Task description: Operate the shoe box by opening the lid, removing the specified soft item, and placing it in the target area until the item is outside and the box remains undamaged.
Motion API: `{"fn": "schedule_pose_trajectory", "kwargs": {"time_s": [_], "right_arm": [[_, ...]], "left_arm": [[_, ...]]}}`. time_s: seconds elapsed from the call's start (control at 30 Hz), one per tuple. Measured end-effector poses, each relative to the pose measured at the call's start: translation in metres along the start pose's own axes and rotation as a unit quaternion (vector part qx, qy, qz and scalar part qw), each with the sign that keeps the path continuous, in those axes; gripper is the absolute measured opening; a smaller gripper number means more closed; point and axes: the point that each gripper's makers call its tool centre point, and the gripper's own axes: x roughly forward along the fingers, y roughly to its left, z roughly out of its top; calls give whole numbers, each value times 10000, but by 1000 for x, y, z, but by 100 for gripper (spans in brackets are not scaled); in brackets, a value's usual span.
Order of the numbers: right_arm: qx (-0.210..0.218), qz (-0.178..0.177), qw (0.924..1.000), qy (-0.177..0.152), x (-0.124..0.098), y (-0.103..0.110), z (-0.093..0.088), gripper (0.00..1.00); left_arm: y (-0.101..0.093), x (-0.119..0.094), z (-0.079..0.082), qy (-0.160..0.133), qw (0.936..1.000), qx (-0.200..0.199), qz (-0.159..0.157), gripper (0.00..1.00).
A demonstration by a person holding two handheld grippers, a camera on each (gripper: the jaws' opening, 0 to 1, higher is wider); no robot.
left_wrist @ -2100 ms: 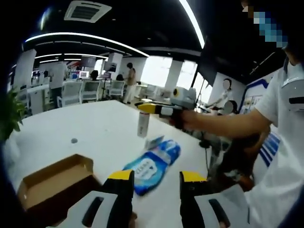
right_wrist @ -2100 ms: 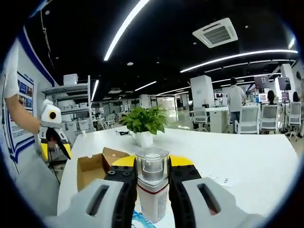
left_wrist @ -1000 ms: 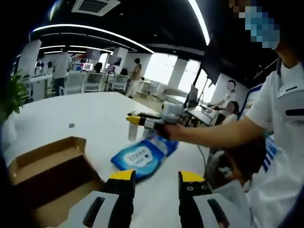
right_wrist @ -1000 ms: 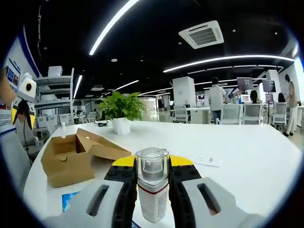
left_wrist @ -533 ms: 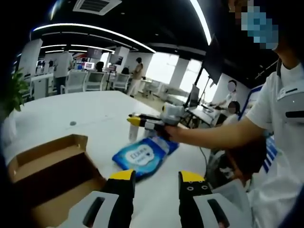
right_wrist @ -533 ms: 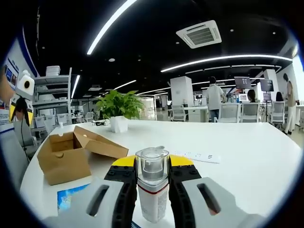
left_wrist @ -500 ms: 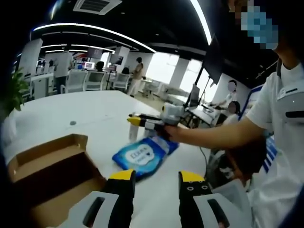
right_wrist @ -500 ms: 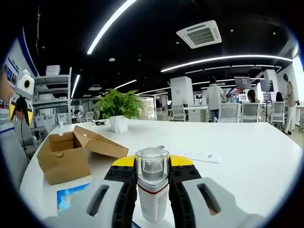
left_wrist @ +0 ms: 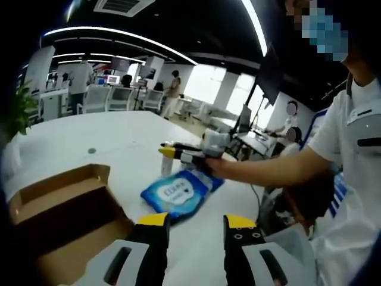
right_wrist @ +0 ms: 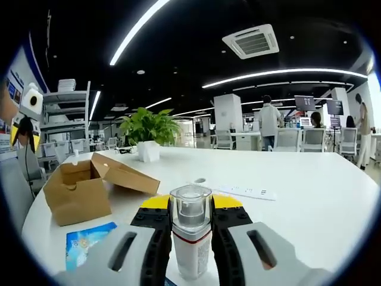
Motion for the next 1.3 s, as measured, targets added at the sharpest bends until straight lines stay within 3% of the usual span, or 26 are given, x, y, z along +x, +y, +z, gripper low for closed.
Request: {"fn": "schedule_pose_trajectory", "kwargs": {"time_s": [0.4, 0.87, 1.3], "right_arm": [[-15, -12, 10000, -14, 3, -4, -3, 22], [-171, -2, 9999, 26, -8, 12, 3, 22], [-89, -14, 10000, -40, -2, -1, -4, 24]], "left_arm": [[2, 2, -4, 26, 10000, -59, -5, 36], [3, 4, -7, 68, 9999, -80, -37, 35], [0, 7, -12, 136, 9998, -100, -76, 34]]}}
